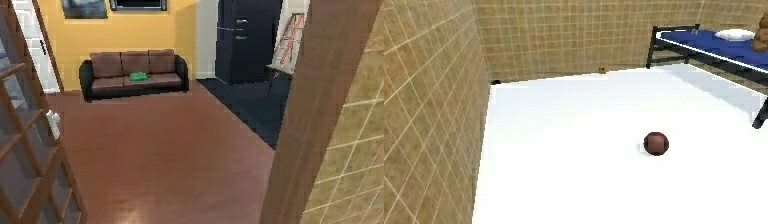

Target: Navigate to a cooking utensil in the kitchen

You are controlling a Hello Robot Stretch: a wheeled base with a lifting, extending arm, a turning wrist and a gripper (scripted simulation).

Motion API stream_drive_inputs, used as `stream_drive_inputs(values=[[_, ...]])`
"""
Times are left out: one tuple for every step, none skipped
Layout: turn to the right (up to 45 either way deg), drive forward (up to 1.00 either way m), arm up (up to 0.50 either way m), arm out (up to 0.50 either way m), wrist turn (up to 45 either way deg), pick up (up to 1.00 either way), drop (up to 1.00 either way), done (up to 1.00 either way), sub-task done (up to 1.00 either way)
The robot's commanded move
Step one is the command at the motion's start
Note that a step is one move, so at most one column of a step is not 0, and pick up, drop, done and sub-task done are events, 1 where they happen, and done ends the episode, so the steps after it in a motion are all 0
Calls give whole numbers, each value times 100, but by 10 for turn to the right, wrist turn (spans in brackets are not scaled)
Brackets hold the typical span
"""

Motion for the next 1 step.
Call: stream_drive_inputs(values=[[-30, 0, 0, 0, 0, 0, 0, 0, 0]])
